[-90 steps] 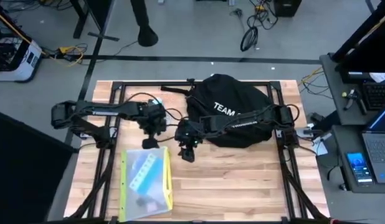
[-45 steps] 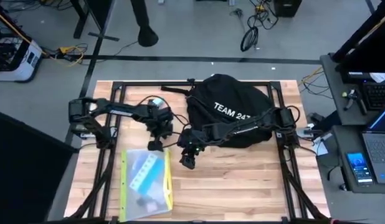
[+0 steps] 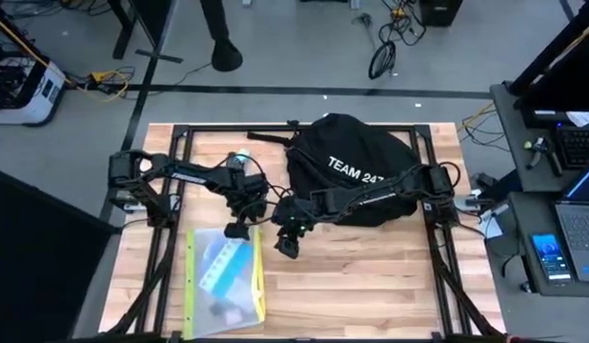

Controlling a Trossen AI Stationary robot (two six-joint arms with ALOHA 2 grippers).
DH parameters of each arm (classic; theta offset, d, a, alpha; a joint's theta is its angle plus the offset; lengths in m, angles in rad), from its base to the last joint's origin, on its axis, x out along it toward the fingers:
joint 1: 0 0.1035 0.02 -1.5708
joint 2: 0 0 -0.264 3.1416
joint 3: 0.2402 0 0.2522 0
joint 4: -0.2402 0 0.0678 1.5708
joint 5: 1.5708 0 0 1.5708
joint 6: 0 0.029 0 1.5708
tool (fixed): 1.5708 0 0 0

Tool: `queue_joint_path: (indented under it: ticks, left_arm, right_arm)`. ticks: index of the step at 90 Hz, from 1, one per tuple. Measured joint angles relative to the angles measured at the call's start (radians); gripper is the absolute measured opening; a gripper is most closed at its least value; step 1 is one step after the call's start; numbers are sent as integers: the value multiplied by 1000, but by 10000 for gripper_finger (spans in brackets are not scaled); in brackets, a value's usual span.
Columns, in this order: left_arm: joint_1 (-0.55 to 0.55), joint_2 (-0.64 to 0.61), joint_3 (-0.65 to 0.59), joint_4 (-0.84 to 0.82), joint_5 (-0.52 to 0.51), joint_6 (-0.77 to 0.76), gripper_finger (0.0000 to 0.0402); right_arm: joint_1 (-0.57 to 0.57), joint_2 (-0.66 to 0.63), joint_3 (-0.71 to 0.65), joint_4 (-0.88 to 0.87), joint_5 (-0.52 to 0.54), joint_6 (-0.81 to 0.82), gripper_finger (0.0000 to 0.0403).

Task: Unpack backpack
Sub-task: Close the green zip bag

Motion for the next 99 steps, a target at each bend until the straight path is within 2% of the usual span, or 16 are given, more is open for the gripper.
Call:
queue_joint_path:
  ticks: [11,20,30,34,54,63,72,77,85,99]
  left_arm:
    - [-13,6,-1,16,-3,0,241]
    - [-16,8,-1,11,-3,-1,155]
    - [-17,9,-2,-1,6,-1,42]
    - [-17,9,-2,-16,22,-4,19]
    - [-17,-18,30,-87,16,-5,2]
    - [-18,-54,45,-99,12,-1,0]
    - [-17,-85,46,-104,10,0,0]
    - [-17,-98,46,-101,10,0,0]
    - [-17,-110,46,-102,11,0,0]
    - [-17,-114,47,-94,12,0,0]
  right_arm:
    - [0,0,0,-20,5,0,205]
    - [0,0,0,-25,8,0,205]
    - [3,0,0,-26,29,9,205]
    - [6,0,0,-26,33,19,205]
    - [30,0,-2,-14,125,56,205]
    - [34,0,-48,68,131,88,205]
    - [33,0,-127,223,132,112,205]
    - [32,0,-193,401,138,98,205]
    - [28,0,-294,596,205,53,205]
    - [8,1,-403,786,261,-4,205]
